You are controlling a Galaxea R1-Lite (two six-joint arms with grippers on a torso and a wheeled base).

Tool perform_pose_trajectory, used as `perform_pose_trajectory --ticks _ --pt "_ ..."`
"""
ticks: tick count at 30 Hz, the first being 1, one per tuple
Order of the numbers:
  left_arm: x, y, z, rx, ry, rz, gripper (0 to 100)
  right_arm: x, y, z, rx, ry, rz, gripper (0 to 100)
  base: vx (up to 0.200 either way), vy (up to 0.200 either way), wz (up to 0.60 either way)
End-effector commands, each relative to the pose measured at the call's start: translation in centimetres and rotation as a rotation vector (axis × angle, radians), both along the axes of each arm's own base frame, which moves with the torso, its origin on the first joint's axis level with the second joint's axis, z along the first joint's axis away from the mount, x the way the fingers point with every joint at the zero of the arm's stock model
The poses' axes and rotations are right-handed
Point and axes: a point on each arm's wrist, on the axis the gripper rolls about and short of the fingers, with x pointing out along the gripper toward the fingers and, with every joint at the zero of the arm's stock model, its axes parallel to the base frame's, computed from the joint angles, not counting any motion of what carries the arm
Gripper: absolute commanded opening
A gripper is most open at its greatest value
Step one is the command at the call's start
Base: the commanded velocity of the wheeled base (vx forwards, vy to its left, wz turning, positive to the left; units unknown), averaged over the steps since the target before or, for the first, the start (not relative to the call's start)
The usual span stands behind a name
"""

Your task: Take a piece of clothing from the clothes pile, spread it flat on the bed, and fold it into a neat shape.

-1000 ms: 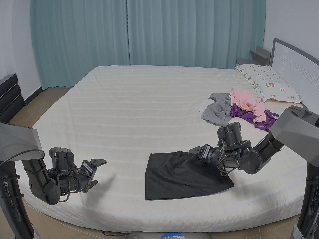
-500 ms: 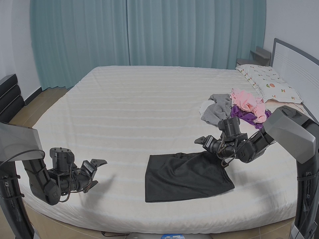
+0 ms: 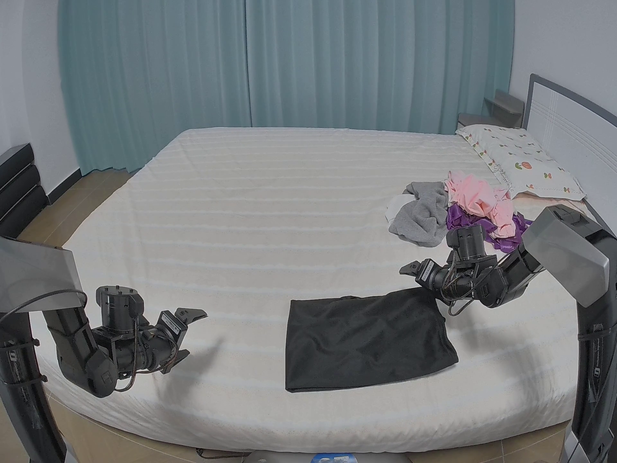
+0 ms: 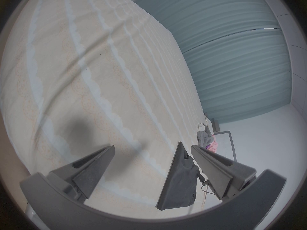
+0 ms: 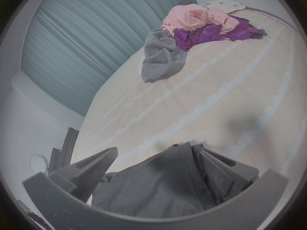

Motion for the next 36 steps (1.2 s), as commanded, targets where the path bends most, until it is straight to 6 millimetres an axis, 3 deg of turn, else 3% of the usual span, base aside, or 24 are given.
perform_pose_trajectory --ticks 1,11,21,28,36 --pt "0.0 0.0 0.0 0.0 0.0 0.0 100 0.2 0.1 -0.6 -0.003 0.006 0.006 100 0.0 0.0 0.0" --pt "0.1 0.0 0.0 0.0 0.0 0.0 100 -0.3 -0.8 1.1 0.007 -0.006 0.004 100 0.0 0.0 0.0" --pt "0.0 0.0 -0.1 0.016 -0.002 -0.013 100 -5.4 -1.6 2.8 0.041 0.041 0.066 100 0.0 0.0 0.0" --pt "-0.3 -0.5 -0.7 0.067 0.006 -0.041 100 -9.2 -1.7 2.0 0.075 -0.004 0.062 100 0.0 0.0 0.0" --pt "-0.2 -0.5 -0.7 0.067 0.004 -0.036 100 -10.3 -2.2 2.1 0.101 -0.043 0.052 100 -0.075 0.0 0.0"
